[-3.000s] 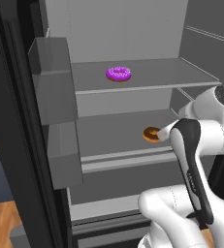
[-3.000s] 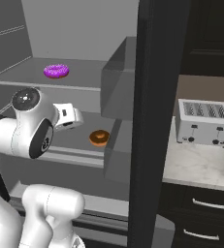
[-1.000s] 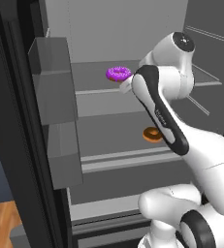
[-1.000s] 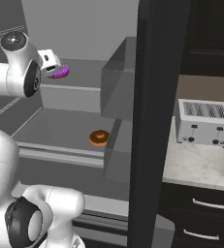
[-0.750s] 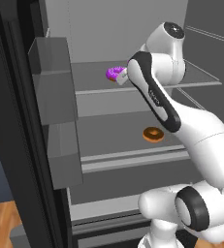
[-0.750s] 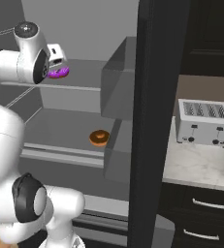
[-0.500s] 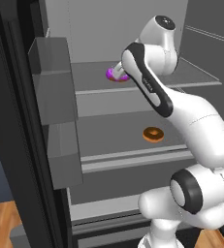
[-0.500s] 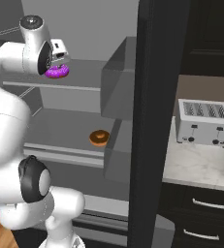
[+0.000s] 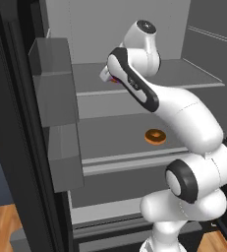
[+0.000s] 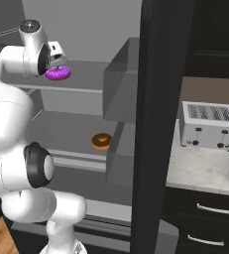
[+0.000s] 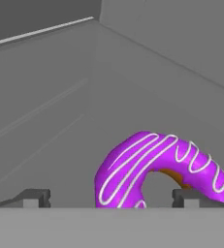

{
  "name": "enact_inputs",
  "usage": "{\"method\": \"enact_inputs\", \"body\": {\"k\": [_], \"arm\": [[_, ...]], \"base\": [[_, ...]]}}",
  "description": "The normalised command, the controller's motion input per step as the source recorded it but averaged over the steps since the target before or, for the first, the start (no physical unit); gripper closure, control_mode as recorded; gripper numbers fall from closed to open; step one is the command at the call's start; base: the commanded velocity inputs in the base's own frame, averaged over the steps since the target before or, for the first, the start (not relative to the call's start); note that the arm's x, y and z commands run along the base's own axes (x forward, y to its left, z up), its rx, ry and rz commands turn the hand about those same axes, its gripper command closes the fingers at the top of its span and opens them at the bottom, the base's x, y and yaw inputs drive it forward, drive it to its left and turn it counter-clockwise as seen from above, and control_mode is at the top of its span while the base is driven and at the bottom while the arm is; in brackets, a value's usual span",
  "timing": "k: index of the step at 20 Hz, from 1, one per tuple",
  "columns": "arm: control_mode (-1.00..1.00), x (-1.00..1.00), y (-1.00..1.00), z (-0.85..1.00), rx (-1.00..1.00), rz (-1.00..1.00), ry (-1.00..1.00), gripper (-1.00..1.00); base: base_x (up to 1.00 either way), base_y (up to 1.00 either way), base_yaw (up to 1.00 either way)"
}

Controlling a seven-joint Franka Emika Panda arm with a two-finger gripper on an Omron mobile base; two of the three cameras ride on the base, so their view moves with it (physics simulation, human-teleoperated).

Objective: Take the donuts from the fridge and place them on the empty tray on the dining counter.

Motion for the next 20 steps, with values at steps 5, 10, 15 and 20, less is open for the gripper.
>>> {"method": "enact_inputs", "body": {"k": [5, 10, 15, 20], "arm": [[-1.00, 0.43, 0.00, -0.06, 0.00, 0.00, 0.00, -1.00], [-1.00, 0.03, 0.00, -0.21, 0.00, 0.00, 0.00, -1.00], [-1.00, 0.00, 0.01, -0.40, -0.01, 0.00, 0.00, -1.00], [-1.00, 0.00, 0.00, -0.95, 0.00, 0.00, 0.05, -1.00]], "base": [[0.00, 0.00, 0.00], [0.00, 0.00, 0.00], [0.00, 0.00, 0.00], [0.00, 0.00, 0.00]]}}
